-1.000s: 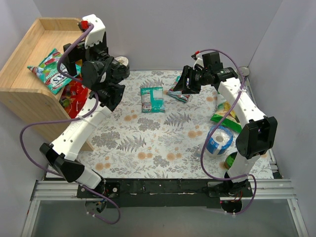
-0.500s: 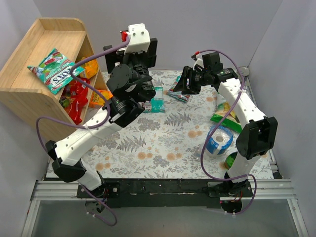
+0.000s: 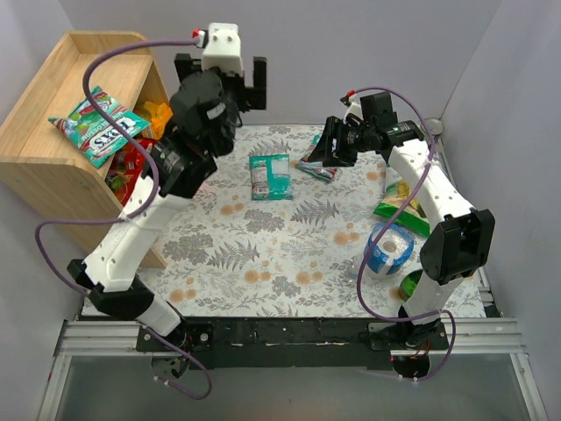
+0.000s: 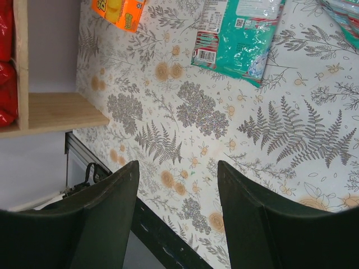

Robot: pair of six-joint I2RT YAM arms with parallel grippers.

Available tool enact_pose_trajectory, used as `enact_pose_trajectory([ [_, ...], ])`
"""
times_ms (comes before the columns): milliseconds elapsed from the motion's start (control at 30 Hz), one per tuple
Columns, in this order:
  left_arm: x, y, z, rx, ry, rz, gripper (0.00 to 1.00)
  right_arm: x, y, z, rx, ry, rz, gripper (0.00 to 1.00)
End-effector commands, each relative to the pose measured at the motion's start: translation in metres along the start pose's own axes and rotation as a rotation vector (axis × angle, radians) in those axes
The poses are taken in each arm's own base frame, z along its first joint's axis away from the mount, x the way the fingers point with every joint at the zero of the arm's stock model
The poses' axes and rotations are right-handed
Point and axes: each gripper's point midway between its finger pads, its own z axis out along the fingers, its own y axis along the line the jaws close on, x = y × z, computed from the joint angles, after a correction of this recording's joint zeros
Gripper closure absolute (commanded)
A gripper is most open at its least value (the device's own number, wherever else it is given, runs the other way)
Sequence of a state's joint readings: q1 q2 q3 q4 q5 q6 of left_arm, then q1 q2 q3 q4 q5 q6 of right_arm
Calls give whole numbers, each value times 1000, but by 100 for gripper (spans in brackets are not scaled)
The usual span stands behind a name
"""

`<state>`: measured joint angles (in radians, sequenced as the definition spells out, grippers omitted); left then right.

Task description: Place and organize the candy bags onto the shelf

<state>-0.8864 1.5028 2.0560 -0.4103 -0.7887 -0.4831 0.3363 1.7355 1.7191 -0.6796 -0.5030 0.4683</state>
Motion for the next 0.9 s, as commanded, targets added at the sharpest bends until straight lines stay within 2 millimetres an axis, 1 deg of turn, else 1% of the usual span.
enact_pose_trajectory([
  [0, 51, 55, 37, -93, 174, -8, 2, -9, 18, -16, -37, -56, -36, 35],
  [33, 58, 73, 47, -149, 190, -8, 2, -9, 18, -15, -37, -56, -36, 35],
  [67, 64, 83, 50, -182, 210, -8, 2, -9, 18, -15, -35, -55, -35, 35],
  [100, 58, 96, 52, -237, 199, -38, 2, -9, 17, -16, -32, -57, -35, 35],
  [133, 61, 111, 55, -293, 202, -38, 2, -8, 17, -16, -33, -55, -33, 35],
  [167, 61, 117, 56, -324, 200, -39, 2, -8, 17, -16, -33, -55, -31, 36],
  [200, 60, 122, 56, -348, 194, -46, 2, -8, 17, -16, -33, -55, -31, 36],
  [233, 56, 139, 54, -421, 180, -51, 2, -8, 18, -17, -31, -56, -31, 36],
  [300, 58, 153, 56, -469, 182, -52, 2, -8, 17, -18, -25, -57, -30, 36],
  [333, 59, 173, 55, -538, 176, -61, 3, -9, 18, -18, -26, -59, -34, 36],
  [400, 59, 189, 52, -575, 179, -75, 4, -9, 18, -19, -24, -58, -32, 36],
  [433, 59, 205, 49, -633, 169, -93, 6, -9, 18, -19, -23, -57, -31, 36],
  [500, 51, 218, 40, -681, 149, -100, 7, -9, 18, -19, -23, -56, -30, 37],
  [533, 47, 225, 36, -703, 137, -107, 10, -9, 18, -19, -22, -54, -29, 38],
  [600, 37, 233, 29, -730, 110, -116, 11, -8, 18, -19, -22, -50, -27, 39],
  [667, 33, 240, 26, -757, 100, -108, 14, -7, 17, -18, -22, -47, -24, 40],
  [733, 34, 250, 23, -800, 101, -95, 17, -7, 17, -17, -25, -43, -19, 41],
  [767, 34, 253, 20, -809, 104, -92, 21, -8, 18, -17, -26, -44, -20, 42],
  [800, 36, 257, 19, -823, 107, -93, 22, -7, 17, -17, -24, -41, -18, 42],
  [867, 35, 266, 12, -836, 103, -101, 27, -7, 17, -17, -22, -40, -18, 42],
])
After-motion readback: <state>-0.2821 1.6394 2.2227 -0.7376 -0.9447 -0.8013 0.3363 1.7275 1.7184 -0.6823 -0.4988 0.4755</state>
